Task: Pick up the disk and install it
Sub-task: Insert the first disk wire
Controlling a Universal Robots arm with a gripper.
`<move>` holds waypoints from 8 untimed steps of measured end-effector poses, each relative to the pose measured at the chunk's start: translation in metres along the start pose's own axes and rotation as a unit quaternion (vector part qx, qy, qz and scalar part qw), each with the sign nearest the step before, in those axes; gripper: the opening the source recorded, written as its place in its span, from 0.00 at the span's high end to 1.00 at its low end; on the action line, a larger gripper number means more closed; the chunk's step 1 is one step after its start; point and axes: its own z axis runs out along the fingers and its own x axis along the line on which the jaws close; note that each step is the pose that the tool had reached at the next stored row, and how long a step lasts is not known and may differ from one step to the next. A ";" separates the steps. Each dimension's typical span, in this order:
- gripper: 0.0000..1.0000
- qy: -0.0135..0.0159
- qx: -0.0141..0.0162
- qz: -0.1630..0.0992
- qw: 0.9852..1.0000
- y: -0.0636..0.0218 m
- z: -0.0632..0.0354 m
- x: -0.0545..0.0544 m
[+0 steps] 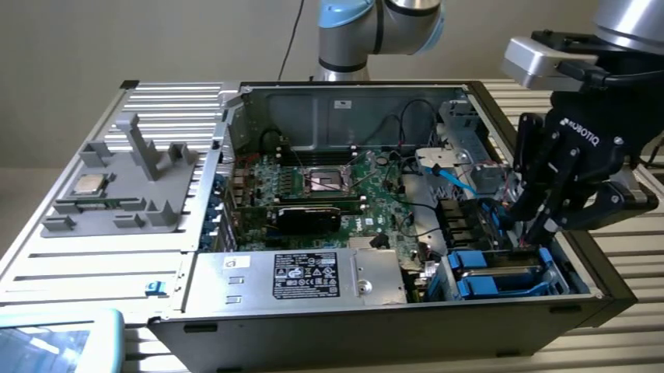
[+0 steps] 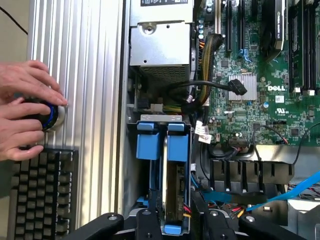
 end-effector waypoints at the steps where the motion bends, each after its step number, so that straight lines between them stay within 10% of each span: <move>1: 0.63 0.002 0.000 0.000 1.000 0.0002 -0.0035 0.000; 8: 0.63 0.024 0.000 0.002 1.000 0.0020 -0.0157 -0.012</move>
